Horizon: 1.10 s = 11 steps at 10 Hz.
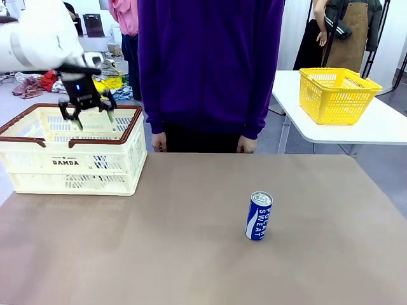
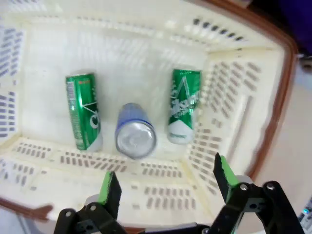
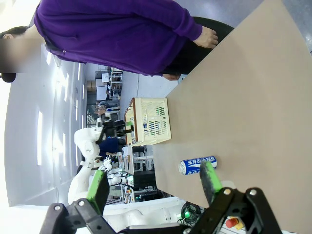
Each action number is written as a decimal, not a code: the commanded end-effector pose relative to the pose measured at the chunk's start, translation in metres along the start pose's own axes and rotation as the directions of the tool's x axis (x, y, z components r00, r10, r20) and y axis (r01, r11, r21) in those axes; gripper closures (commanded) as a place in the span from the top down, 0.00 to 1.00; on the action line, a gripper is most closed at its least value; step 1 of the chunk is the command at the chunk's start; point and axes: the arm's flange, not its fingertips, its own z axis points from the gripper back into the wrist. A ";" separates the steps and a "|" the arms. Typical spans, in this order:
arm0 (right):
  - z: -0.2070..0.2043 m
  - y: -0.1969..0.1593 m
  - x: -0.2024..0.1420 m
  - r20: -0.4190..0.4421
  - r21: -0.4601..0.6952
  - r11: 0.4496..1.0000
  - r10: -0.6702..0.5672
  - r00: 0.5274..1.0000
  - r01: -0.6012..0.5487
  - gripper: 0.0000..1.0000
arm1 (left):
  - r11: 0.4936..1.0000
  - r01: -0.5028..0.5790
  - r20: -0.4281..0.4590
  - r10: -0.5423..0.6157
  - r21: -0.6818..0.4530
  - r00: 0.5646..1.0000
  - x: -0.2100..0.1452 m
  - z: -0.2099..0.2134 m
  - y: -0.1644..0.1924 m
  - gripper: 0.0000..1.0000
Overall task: Place the drinks into the Shopping basket.
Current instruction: Pick up one drink and place it into the Shopping basket.
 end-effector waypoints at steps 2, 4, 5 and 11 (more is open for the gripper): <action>0.000 0.001 0.001 0.002 0.019 1.000 0.023 1.000 -0.023 1.00 | 0.988 -0.030 -0.045 0.023 -0.155 0.999 -0.033 0.117 0.017 1.00; 0.000 0.001 0.001 0.002 0.019 1.000 0.023 1.000 -0.023 1.00 | 0.968 0.040 -0.063 -0.057 -0.246 0.996 -0.068 0.176 0.050 1.00; 0.000 0.001 0.001 0.002 0.019 1.000 0.023 1.000 -0.023 1.00 | 0.938 0.143 -0.095 -0.181 -0.316 0.979 -0.086 0.195 0.071 1.00; 0.000 0.001 0.001 0.002 0.019 1.000 0.023 1.000 -0.023 1.00 | 0.434 0.245 -0.035 -0.543 -0.867 0.839 -0.134 0.155 0.246 1.00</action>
